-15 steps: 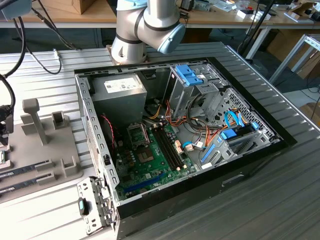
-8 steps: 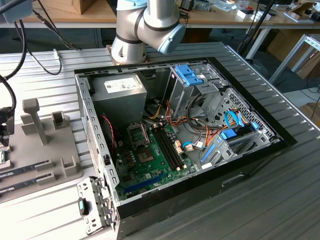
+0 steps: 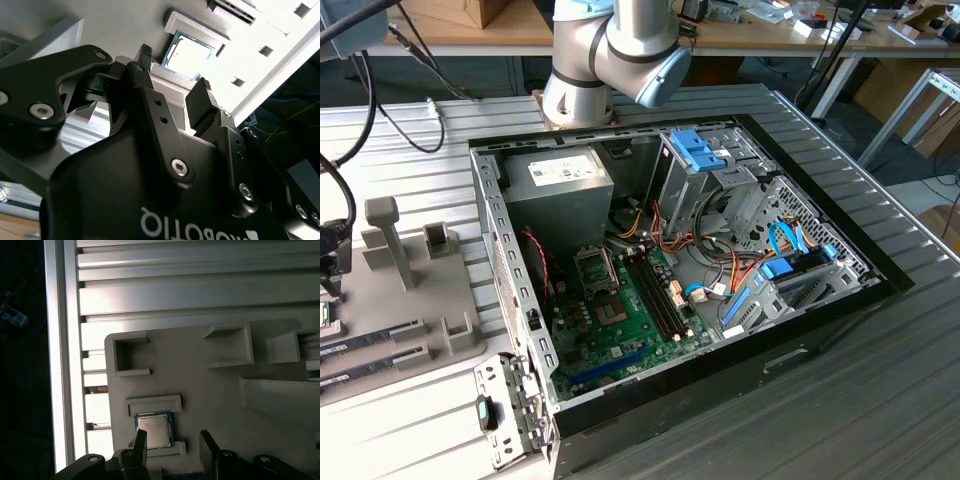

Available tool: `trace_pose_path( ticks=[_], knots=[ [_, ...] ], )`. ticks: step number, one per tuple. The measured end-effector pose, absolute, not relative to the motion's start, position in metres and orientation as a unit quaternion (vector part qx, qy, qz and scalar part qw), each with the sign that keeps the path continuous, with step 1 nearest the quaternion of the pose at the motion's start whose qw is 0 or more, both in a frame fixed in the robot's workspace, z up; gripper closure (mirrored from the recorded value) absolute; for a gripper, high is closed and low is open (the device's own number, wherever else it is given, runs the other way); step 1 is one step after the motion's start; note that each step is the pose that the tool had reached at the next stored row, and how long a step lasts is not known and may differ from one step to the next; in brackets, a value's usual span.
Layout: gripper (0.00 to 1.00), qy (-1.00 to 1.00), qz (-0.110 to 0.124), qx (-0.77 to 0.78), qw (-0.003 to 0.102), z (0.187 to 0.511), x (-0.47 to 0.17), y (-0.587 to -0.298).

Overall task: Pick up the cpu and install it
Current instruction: 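Pick up the cpu and move it towards the insertion slot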

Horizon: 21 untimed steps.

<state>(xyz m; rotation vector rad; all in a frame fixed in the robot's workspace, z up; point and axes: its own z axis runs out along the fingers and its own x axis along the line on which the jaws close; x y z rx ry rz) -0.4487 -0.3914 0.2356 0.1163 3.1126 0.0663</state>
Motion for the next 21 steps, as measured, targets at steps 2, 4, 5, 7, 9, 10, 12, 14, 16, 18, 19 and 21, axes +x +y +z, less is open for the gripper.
trace_pose_path(
  ticks=[2, 4, 5, 7, 9, 10, 12, 14, 16, 18, 19, 21],
  knots=[
    [0.46, 0.999, 0.009, 0.033, 0.013, 0.233, -0.449, -0.391],
    [0.46, 1.000, 0.003, 0.021, 0.014, 0.231, -0.449, -0.390],
    [0.46, 1.000, 0.003, 0.011, 0.013, 0.230, -0.449, -0.390],
    [0.46, 1.000, 0.003, 0.009, 0.013, 0.228, -0.451, -0.390],
    [0.46, 1.000, 0.003, 0.009, 0.014, 0.225, -0.452, -0.390],
    [0.46, 1.000, 0.003, 0.009, 0.014, 0.223, -0.453, -0.390],
    [0.46, 1.000, 0.003, 0.009, 0.014, 0.219, -0.454, -0.390],
    [0.46, 1.000, 0.003, 0.009, 0.014, 0.216, -0.454, -0.390],
    [0.46, 1.000, 0.003, 0.009, 0.013, 0.213, -0.455, -0.390],
    [0.46, 1.000, 0.003, 0.009, 0.014, 0.211, -0.456, -0.390],
    [0.46, 1.000, 0.003, 0.009, 0.014, 0.210, -0.457, -0.390],
    [0.46, 1.000, 0.003, 0.009, 0.014, 0.207, -0.457, -0.390]
  ],
)
